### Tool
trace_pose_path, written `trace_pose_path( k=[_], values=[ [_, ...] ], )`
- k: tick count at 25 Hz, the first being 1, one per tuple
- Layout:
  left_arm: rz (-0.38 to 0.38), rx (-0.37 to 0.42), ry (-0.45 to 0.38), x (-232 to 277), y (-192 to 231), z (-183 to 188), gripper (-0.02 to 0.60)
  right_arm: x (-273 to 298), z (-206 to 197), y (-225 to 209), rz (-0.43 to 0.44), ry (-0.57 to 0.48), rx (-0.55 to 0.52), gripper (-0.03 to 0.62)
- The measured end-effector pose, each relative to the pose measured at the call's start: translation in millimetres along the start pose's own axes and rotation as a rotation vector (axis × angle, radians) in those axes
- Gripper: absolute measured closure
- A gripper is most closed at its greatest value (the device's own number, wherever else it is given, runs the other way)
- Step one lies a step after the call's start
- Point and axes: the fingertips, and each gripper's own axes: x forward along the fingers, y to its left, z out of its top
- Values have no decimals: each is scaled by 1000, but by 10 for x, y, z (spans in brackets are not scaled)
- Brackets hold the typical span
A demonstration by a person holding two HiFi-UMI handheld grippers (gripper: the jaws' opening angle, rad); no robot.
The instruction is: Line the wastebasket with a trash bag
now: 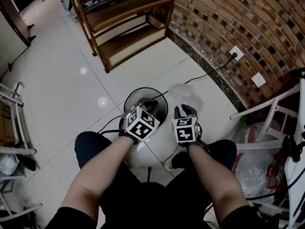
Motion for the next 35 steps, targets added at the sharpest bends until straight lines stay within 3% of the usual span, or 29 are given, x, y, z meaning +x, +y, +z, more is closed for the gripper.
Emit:
trace_pose_path(
  k=[13,28,35],
  values=[
    [-5,-8,63,418,48,64,580,559,-399,-229,-2,131,-17,436],
    [-15,-106,99,717,215,64,580,1322,-738,-292,-1,270,-30,431],
    [-13,-115,93,726,273,105,580,1530,-893,-330,-10,341,-20,431]
  ],
)
